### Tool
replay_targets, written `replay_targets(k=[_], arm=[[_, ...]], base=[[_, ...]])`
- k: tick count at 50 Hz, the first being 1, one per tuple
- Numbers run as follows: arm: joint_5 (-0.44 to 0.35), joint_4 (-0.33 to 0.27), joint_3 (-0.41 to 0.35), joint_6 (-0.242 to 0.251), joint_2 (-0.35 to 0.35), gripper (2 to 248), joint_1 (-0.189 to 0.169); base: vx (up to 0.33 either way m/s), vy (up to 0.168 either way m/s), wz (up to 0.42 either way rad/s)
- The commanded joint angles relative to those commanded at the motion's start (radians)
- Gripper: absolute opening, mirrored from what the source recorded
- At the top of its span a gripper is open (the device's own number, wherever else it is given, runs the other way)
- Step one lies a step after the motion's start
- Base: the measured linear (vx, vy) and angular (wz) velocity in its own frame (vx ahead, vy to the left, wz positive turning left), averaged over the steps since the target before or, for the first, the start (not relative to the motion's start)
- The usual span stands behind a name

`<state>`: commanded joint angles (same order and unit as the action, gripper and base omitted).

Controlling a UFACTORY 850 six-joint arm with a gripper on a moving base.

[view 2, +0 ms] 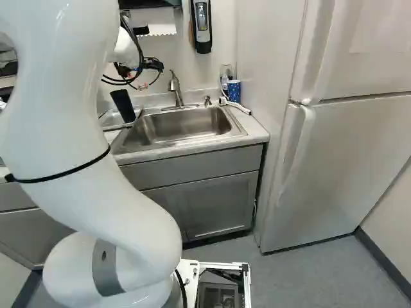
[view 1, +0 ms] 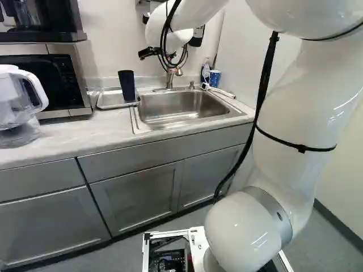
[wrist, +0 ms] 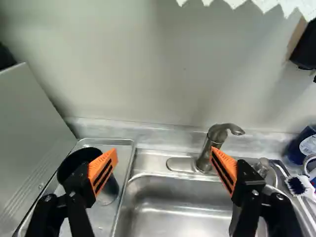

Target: Rinse the cup and place it in the tray

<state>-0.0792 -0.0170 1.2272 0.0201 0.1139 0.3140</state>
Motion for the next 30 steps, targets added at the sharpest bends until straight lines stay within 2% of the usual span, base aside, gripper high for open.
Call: replay_targets(k=[30], arm=[[0.112, 0.0, -0.113, 0.0, -0.109, 247, 0.01]], base=[[0.0, 0.0, 0.0]])
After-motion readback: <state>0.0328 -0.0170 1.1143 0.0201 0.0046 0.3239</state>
